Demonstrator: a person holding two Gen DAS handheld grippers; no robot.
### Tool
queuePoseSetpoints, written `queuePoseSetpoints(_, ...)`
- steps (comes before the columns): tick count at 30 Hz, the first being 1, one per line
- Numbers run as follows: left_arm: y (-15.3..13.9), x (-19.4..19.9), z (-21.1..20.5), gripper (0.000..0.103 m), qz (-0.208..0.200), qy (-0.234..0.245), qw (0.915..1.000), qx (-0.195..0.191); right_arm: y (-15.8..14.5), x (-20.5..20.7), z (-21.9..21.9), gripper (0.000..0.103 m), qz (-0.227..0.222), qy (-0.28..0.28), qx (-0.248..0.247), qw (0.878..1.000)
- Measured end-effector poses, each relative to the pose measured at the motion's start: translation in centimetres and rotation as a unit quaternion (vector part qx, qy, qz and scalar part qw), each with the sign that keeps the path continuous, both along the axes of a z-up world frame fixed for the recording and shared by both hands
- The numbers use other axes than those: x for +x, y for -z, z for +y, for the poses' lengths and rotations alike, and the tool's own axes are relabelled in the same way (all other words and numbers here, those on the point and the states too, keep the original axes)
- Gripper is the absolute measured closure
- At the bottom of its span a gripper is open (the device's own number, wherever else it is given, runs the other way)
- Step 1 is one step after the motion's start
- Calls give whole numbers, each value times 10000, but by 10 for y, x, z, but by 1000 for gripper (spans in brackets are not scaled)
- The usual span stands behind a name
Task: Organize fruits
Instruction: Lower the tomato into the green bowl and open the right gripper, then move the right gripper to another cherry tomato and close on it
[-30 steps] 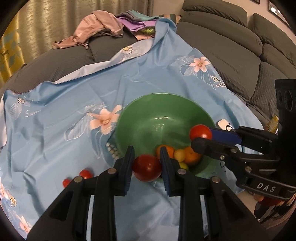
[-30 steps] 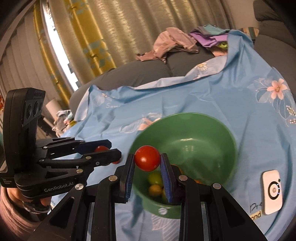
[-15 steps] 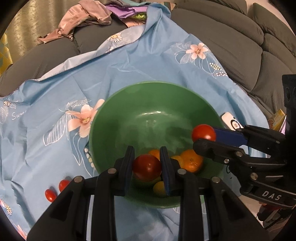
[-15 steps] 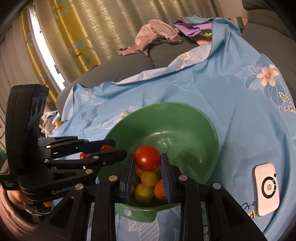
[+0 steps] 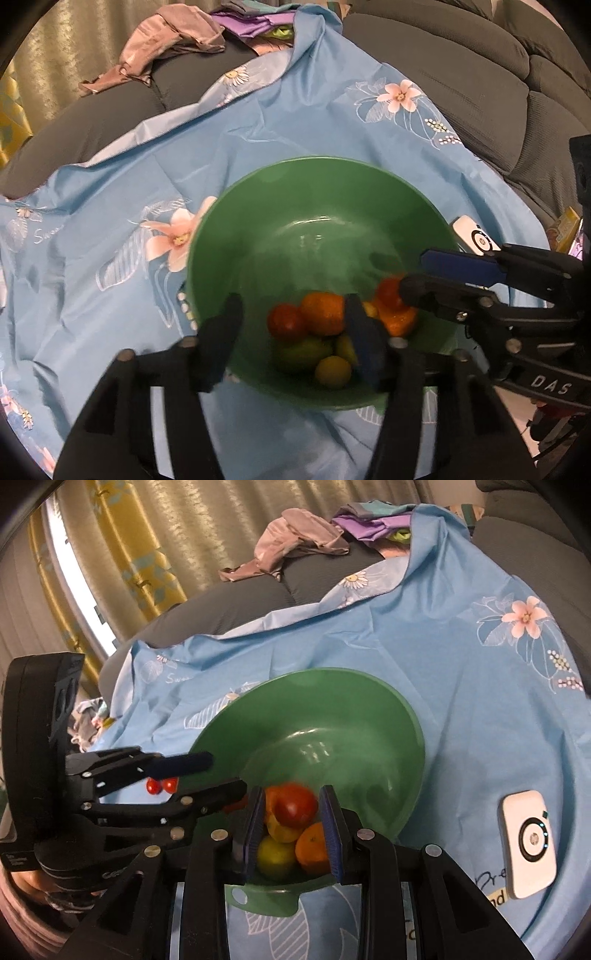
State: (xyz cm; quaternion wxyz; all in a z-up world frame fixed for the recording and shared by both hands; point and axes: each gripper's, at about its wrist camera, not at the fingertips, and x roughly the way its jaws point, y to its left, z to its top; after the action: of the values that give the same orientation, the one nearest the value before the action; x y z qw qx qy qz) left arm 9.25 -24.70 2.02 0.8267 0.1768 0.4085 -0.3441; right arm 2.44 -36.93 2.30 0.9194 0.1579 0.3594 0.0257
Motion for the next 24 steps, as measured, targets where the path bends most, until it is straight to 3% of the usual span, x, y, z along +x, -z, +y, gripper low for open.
queuePoseSetpoints(6,-9,-9,18,25,-113,-174,9998,11,-7,-12,4,72,-77,14,40,10000)
queuePoseSetpoints(24,0,-58,134,20,157,-1054,9941,-181,-30,-46,69,72,-14,-458,-237,9987)
